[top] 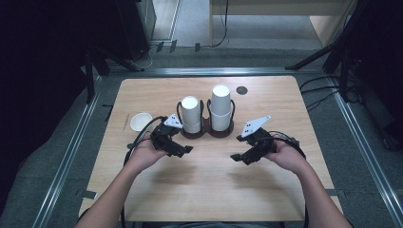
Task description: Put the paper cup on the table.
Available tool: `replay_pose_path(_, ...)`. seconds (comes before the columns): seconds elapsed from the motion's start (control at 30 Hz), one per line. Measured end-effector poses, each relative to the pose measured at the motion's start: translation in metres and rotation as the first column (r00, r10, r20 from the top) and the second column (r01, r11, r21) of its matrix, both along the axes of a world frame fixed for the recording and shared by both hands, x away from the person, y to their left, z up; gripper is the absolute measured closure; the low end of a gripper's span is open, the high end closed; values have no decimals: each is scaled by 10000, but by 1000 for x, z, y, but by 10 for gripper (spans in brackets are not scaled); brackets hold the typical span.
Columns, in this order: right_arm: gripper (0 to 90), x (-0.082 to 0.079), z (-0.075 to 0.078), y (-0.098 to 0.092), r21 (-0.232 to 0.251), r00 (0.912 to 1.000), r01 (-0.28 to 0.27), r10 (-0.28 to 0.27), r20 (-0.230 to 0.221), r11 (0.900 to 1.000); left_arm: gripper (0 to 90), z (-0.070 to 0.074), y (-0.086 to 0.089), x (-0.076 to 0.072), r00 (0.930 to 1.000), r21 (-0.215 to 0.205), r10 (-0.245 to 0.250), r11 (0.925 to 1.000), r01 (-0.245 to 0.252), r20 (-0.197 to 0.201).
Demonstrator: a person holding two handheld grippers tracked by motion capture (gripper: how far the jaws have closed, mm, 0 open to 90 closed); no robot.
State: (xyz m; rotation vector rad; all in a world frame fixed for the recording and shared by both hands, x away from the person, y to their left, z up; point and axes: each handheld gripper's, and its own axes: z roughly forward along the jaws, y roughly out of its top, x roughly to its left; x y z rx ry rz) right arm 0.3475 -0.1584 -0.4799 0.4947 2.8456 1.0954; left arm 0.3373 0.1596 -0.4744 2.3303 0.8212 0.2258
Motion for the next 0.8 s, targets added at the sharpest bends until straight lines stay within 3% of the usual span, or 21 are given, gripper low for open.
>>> replay_pose_path(0.23,216,0,-2,3,-82,9999,-101,101,-12,9999,110,-4,-13,-1,9998,-80,-214,9997,213,-22)
replay_pose_path(0.8,216,-7,-1,12,10,9993,-374,374,1,9993,110,-13,-39,-9,9969,220,-728,9971,722,291)
